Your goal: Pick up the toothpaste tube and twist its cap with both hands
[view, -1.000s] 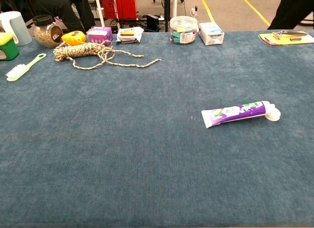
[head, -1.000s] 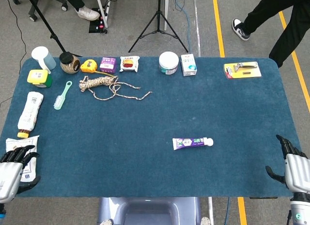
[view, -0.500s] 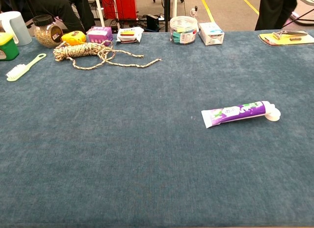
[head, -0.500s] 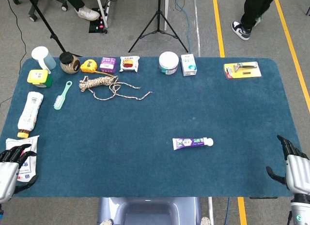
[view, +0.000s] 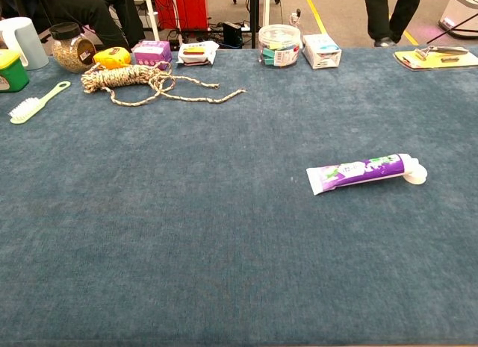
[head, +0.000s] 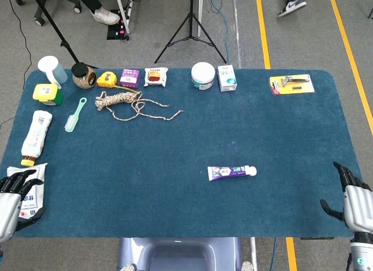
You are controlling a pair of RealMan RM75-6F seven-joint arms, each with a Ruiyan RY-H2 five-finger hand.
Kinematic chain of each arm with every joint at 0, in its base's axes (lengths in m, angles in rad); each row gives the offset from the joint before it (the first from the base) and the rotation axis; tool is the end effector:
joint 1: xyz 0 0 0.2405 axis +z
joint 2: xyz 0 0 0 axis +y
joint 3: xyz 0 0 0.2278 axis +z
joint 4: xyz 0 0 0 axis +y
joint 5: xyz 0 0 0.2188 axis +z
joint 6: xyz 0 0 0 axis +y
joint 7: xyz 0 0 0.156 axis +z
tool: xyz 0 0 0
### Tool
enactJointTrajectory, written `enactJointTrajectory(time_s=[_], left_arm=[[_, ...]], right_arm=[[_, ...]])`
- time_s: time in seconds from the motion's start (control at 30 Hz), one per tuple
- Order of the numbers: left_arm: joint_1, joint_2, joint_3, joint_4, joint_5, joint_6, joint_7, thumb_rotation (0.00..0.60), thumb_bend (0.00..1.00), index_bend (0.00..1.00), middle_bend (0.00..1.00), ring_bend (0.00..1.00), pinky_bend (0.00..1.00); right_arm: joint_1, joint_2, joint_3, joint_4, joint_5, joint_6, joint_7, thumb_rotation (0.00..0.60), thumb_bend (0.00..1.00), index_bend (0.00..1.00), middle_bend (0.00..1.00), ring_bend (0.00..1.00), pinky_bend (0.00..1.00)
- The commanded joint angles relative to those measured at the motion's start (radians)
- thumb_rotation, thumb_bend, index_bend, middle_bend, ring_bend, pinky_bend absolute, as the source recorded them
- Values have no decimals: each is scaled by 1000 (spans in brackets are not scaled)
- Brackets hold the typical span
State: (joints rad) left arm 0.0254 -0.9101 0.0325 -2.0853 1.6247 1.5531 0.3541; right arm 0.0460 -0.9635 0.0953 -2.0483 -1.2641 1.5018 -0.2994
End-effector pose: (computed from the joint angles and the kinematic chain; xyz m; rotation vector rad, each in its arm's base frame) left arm -0.2106 0.1442 0.1560 -1.4525 -0.8571 -0.8220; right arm -0.2467 -0.1807 0.1614 1.2131 -1.0035 0.7589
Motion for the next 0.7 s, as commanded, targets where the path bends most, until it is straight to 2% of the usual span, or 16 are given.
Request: enactJointTrajectory(time_s=[0.03,0.37,0.7], left_arm=[[-1,1,-3,-1,3,2,1,600,180,317,209,172,207],[-17,28,-24,-31,22,9,5,600,180,317,209,172,207],[-49,36,-44,-61,12,-25,42,600,180,317,209,172,207]], right_arm=[[9,1,11,1,10,-6,-1,600,289,83,170,271,304],[103,-33,61,60,25,-107,21,600,289,83,169,271,304],[254,-145,115,181,60,-272,54,600,289,80,168,271,304]])
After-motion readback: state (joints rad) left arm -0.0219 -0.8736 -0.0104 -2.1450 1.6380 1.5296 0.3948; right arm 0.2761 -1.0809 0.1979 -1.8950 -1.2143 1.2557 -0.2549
